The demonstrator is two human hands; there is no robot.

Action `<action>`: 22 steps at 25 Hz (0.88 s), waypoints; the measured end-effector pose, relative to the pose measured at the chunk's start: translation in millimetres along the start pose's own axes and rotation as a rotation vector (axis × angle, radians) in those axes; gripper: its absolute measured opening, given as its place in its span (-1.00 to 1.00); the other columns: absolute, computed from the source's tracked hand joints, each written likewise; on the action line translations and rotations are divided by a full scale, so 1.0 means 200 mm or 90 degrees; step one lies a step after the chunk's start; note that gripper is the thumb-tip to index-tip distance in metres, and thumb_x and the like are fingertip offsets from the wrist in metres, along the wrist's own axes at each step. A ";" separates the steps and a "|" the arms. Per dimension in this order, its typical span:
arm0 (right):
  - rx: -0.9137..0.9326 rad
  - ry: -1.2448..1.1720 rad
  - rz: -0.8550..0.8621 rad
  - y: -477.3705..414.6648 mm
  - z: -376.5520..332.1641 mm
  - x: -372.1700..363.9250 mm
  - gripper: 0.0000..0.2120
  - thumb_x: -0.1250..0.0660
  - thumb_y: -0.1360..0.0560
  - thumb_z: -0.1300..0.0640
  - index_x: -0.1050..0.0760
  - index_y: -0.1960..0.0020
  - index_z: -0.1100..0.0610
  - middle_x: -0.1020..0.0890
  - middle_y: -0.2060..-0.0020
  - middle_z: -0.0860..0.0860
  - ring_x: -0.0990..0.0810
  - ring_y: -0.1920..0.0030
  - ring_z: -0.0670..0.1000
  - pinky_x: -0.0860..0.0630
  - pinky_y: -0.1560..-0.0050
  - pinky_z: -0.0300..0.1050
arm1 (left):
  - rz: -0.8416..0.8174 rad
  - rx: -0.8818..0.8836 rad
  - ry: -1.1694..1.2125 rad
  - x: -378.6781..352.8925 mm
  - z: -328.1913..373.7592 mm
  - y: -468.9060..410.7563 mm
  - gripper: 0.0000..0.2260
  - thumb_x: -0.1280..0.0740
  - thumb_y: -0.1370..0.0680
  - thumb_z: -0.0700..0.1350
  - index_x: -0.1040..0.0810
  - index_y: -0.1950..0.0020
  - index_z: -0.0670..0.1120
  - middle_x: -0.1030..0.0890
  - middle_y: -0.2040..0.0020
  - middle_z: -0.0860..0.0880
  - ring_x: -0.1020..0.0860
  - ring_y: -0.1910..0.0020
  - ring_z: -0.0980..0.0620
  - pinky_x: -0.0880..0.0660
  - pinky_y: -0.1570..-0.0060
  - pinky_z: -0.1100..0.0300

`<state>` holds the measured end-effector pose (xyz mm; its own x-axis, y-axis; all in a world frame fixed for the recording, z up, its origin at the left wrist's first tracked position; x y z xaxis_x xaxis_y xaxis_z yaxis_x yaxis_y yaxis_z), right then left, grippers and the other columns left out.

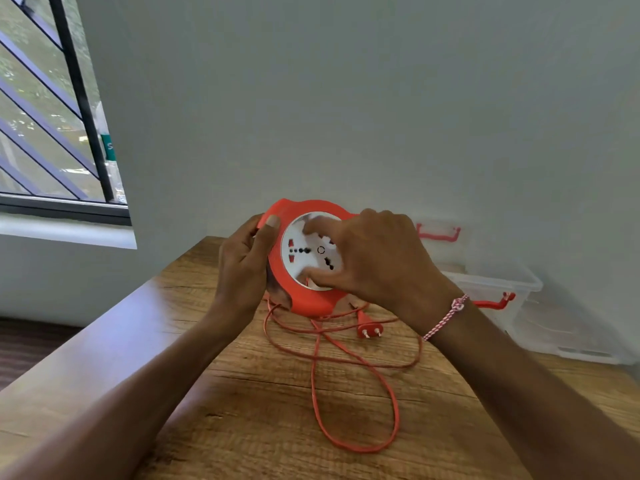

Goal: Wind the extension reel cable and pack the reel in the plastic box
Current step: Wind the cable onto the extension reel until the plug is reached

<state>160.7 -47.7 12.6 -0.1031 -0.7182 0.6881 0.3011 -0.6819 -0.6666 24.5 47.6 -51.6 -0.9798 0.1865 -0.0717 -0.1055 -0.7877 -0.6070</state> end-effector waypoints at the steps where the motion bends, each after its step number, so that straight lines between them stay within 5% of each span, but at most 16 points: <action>1: -0.062 -0.047 0.010 0.00 0.01 0.00 -0.38 -0.35 -0.37 -0.44 -0.51 -0.28 -0.08 -0.67 0.17 0.00 -0.63 0.23 0.07 -0.36 0.29 -0.15 | 0.003 -0.004 0.002 -0.01 0.01 0.01 -0.70 -0.21 -0.61 0.13 -0.63 -0.13 0.01 -0.71 0.17 0.05 -0.70 0.22 0.08 -0.60 0.28 0.26; 6: -0.262 -0.255 -0.015 0.02 0.04 -0.08 -0.40 -0.40 -0.39 -0.41 -0.48 -0.20 0.01 -0.69 -0.03 -0.02 -0.69 0.09 0.03 -0.67 0.15 -0.08 | 0.007 0.002 0.012 -0.01 0.01 0.03 -0.61 -0.20 -0.60 0.13 -0.60 -0.27 -0.07 -0.74 0.05 0.01 -0.75 0.15 0.01 -0.63 0.29 0.25; 9: -0.119 -0.169 -0.048 -0.01 0.05 0.00 -0.49 -0.41 -0.46 -0.31 -0.46 -0.27 -0.04 -0.68 -0.03 -0.05 -0.69 0.11 0.01 -0.57 0.21 -0.19 | 0.024 0.025 0.011 0.00 0.00 0.02 -0.58 -0.20 -0.60 0.15 -0.60 -0.26 -0.10 -0.74 0.05 0.00 -0.74 0.17 0.01 -0.62 0.30 0.27; 13: 0.089 0.005 -0.150 -0.03 0.02 0.04 -0.51 -0.31 -0.58 -0.17 -0.28 -0.47 -0.24 -0.48 -0.27 -0.04 -0.62 -0.01 0.04 -0.41 0.25 -0.17 | 0.036 0.055 0.019 0.03 -0.03 0.00 -0.71 -0.19 -0.67 0.07 -0.62 -0.20 -0.02 -0.74 0.08 0.03 -0.73 0.19 0.05 -0.64 0.27 0.25; 17: 0.135 0.107 -0.159 -0.01 -0.03 0.03 -0.44 -0.30 -0.60 -0.13 -0.16 -0.52 -0.26 -0.43 -0.37 0.03 -0.59 -0.18 0.06 -0.37 0.25 -0.16 | 0.023 0.064 0.003 0.02 -0.03 0.00 -0.77 -0.17 -0.70 0.02 -0.59 -0.21 0.06 -0.75 0.06 0.08 -0.74 0.16 0.07 -0.62 0.29 0.29; 22: 0.212 0.123 -0.146 -0.01 -0.04 0.03 -0.41 -0.28 -0.61 -0.12 -0.05 -0.53 -0.36 -0.42 -0.32 0.06 -0.59 -0.16 0.07 -0.33 0.29 -0.14 | 0.000 0.075 0.013 0.01 -0.01 0.00 -0.77 -0.17 -0.70 0.01 -0.62 -0.18 0.07 -0.76 0.09 0.07 -0.75 0.19 0.03 -0.66 0.28 0.22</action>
<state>152.5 -52.1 16.3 -0.3684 -0.5885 0.7197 0.5358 -0.7670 -0.3529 23.1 49.2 -54.2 -0.9762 0.1981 -0.0882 -0.1267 -0.8509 -0.5098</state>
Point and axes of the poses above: each hand's wrist, its own y-axis away from the middle knuckle, its own x-axis out of the back of the hand, z = x × y, the point moved 6 cm from there along -y, towards the middle knuckle
